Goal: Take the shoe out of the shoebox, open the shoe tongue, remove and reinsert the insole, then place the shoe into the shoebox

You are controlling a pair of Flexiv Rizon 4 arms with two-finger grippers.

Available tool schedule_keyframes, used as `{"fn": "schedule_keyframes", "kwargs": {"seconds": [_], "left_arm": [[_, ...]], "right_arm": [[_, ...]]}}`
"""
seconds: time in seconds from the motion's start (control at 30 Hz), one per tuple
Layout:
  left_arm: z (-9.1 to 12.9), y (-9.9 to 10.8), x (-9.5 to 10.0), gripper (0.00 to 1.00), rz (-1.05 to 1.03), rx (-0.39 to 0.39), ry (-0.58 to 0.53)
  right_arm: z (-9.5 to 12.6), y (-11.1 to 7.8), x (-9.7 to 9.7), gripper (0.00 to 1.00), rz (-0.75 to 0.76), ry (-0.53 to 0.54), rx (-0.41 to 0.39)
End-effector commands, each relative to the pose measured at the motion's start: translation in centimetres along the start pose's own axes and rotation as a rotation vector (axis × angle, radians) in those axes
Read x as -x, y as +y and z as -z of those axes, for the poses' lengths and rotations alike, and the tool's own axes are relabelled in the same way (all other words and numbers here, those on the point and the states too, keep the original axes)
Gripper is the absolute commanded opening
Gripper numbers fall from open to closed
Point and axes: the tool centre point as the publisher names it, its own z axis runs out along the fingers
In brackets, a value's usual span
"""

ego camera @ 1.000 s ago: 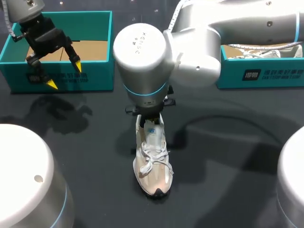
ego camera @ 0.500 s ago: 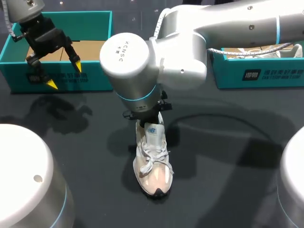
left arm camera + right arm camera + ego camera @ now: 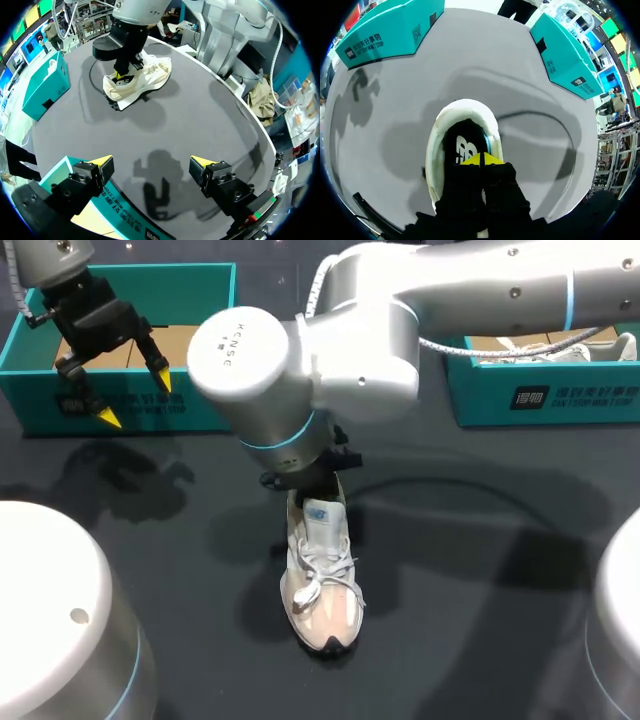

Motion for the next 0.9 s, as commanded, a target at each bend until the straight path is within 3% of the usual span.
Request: {"fn": "schedule_keyframes", "kwargs": {"seconds": [0.03,0.27,0.53,0.77,0.9], "left_arm": [[0.0,0.0,0.0,1.00,-0.001,0.002,0.002],[0.0,0.0,0.0,1.00,-0.001,0.002,0.002],[0.0,0.0,0.0,1.00,-0.001,0.002,0.002],[0.0,0.0,0.0,1.00,-0.001,0.002,0.002],[0.0,0.0,0.0,1.00,-0.001,0.002,0.002]], "right_arm": [[0.1,-0.4,-1.5,0.00,-0.026,-0.111,-0.002],[-1.6,-0.6,-1.3,0.00,-0.027,-0.165,-0.051],[-3.4,-1.3,-1.4,0.00,-0.028,-0.119,-0.102],[-0.1,-1.4,-0.9,0.00,-0.030,-0.194,-0.041],[0.6,-1.4,-0.4,0.00,-0.025,-0.255,-0.030]]}}
